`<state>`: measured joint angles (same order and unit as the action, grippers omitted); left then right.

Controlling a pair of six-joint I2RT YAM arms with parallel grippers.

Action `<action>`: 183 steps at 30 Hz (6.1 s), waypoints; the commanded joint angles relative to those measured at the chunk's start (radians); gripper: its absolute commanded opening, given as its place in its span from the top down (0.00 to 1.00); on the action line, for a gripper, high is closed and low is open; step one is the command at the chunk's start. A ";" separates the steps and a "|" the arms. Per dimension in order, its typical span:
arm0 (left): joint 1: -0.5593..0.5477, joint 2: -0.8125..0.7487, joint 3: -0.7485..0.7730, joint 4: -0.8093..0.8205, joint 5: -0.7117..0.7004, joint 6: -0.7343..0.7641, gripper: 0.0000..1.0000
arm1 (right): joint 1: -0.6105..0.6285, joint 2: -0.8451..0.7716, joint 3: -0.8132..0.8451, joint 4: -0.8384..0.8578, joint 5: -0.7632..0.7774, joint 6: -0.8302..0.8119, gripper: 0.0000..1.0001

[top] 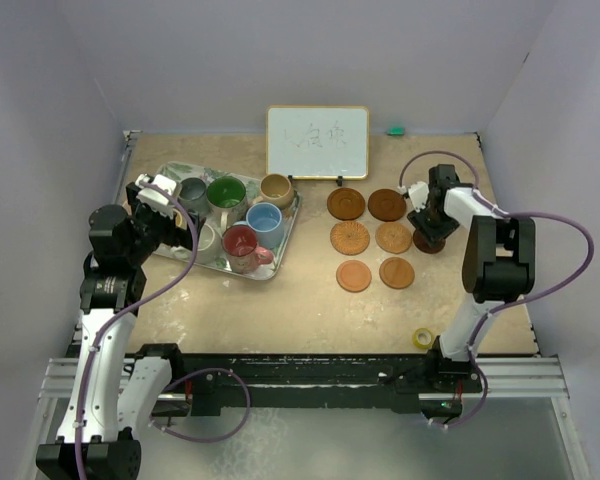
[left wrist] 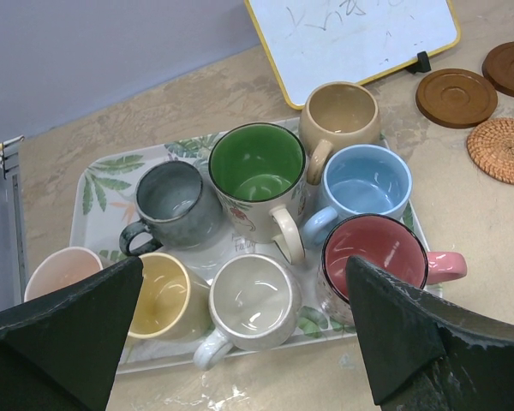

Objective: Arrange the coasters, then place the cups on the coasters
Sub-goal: Move the cup to the center of the board.

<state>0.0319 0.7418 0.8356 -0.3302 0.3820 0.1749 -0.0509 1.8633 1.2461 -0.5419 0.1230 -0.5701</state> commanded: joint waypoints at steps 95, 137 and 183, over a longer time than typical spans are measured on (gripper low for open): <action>0.010 -0.053 -0.032 0.057 0.023 0.002 0.01 | 0.395 -0.279 -0.411 -0.351 -0.203 -0.221 0.50; 0.013 -0.050 -0.035 0.057 0.017 0.010 0.01 | 0.786 -0.109 -0.211 -0.368 -0.398 -0.096 0.50; 0.014 -0.053 -0.037 0.053 0.018 0.023 0.01 | 0.846 -0.285 -0.052 -0.369 -0.398 -0.029 0.45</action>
<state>0.0383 0.6914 0.8024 -0.3153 0.3901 0.1864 0.8639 1.6638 1.1786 -0.9062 -0.2562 -0.6117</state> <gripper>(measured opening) 0.985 0.540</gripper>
